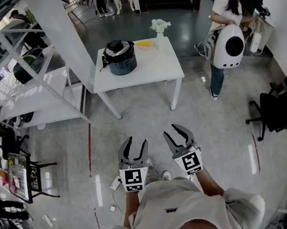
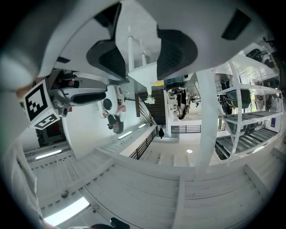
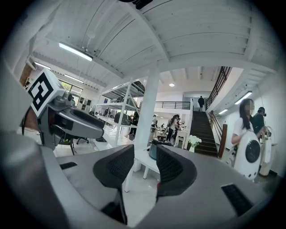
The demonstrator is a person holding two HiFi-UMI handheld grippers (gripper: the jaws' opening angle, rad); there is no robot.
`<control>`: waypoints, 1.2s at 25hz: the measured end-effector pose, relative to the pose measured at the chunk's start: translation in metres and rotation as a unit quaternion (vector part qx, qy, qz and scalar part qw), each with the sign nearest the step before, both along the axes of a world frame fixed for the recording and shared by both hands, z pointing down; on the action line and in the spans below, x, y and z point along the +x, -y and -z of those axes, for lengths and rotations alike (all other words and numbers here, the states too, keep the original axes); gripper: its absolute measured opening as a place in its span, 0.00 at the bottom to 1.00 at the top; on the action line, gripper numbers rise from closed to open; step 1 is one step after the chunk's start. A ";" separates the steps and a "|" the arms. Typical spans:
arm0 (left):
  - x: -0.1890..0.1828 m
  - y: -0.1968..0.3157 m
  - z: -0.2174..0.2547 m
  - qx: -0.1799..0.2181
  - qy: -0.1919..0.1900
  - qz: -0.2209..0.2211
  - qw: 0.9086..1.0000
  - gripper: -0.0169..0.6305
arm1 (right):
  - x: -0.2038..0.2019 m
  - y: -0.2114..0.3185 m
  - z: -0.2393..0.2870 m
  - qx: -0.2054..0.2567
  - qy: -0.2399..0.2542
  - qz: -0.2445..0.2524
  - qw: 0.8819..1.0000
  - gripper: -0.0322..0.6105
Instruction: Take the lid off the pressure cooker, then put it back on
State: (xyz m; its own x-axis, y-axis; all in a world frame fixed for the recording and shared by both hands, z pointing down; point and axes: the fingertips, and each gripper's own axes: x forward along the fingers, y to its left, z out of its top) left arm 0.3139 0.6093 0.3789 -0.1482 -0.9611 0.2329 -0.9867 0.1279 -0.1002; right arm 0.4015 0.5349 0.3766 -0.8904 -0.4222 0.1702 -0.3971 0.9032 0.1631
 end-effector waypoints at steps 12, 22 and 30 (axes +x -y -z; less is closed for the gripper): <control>-0.060 0.048 -0.015 -0.008 -0.008 -0.008 1.000 0.39 | -0.070 0.040 -0.015 -0.019 0.001 0.015 1.000 0.26; -0.136 0.106 -0.016 -0.010 -0.008 -0.043 0.999 0.39 | -0.150 0.095 -0.019 -0.008 -0.007 0.002 1.000 0.26; -0.188 0.143 -0.016 -0.010 -0.013 -0.062 0.998 0.39 | -0.207 0.127 -0.020 -0.005 -0.010 -0.007 1.000 0.26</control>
State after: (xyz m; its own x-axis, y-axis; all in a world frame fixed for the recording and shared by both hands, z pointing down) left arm 0.1257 0.4658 0.3950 -0.0224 -0.9669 0.2542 -0.9971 0.0032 -0.0755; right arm 0.1945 0.4075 0.3970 -0.8813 -0.4317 0.1922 -0.4056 0.8997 0.1612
